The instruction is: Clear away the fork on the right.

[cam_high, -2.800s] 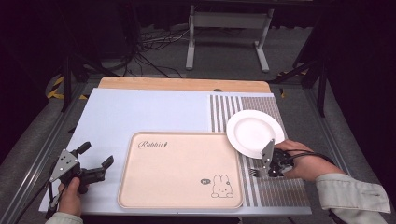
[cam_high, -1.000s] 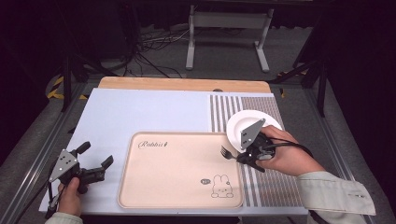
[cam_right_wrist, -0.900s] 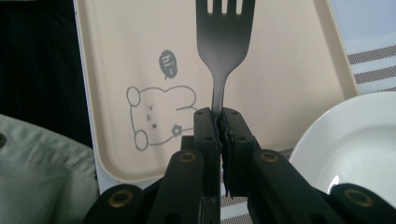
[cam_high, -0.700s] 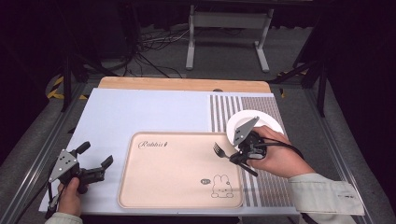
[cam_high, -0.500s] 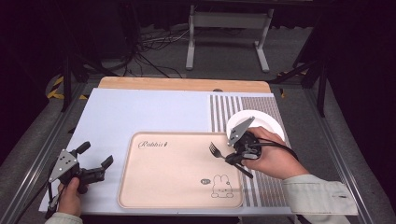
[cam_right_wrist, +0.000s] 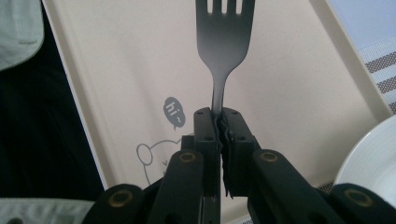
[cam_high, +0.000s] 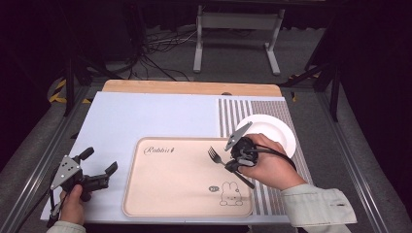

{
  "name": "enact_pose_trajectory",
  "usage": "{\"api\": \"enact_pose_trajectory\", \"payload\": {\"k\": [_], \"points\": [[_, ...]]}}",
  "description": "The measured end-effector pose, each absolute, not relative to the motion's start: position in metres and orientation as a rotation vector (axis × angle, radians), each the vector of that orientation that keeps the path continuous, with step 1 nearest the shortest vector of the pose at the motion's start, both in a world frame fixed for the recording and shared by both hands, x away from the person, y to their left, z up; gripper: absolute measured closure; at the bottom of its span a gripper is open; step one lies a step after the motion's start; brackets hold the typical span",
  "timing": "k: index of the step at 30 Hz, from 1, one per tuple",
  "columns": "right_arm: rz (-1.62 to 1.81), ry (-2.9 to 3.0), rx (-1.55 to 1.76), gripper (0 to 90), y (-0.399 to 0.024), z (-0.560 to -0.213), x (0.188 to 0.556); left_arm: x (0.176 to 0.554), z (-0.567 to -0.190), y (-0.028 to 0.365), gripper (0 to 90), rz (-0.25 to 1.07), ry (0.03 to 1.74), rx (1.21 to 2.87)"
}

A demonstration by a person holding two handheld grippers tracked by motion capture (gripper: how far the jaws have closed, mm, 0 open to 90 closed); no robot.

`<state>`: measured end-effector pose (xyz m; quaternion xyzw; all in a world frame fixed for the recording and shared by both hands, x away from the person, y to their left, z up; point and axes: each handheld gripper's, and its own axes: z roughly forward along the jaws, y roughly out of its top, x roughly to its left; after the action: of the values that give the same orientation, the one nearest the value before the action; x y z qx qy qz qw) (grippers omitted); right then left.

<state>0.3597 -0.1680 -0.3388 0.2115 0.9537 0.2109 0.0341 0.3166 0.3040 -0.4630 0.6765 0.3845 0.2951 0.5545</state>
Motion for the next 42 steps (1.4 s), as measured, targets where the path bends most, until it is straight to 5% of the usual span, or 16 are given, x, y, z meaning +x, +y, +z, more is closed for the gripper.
{"api": "enact_pose_trajectory", "payload": {"k": [42], "points": [[0.552, 2.84, 1.288, 86.3, -0.15, -0.381, 0.373, 0.317, -0.463, 0.304, 0.3, 0.692, 0.907, 1.599]]}}
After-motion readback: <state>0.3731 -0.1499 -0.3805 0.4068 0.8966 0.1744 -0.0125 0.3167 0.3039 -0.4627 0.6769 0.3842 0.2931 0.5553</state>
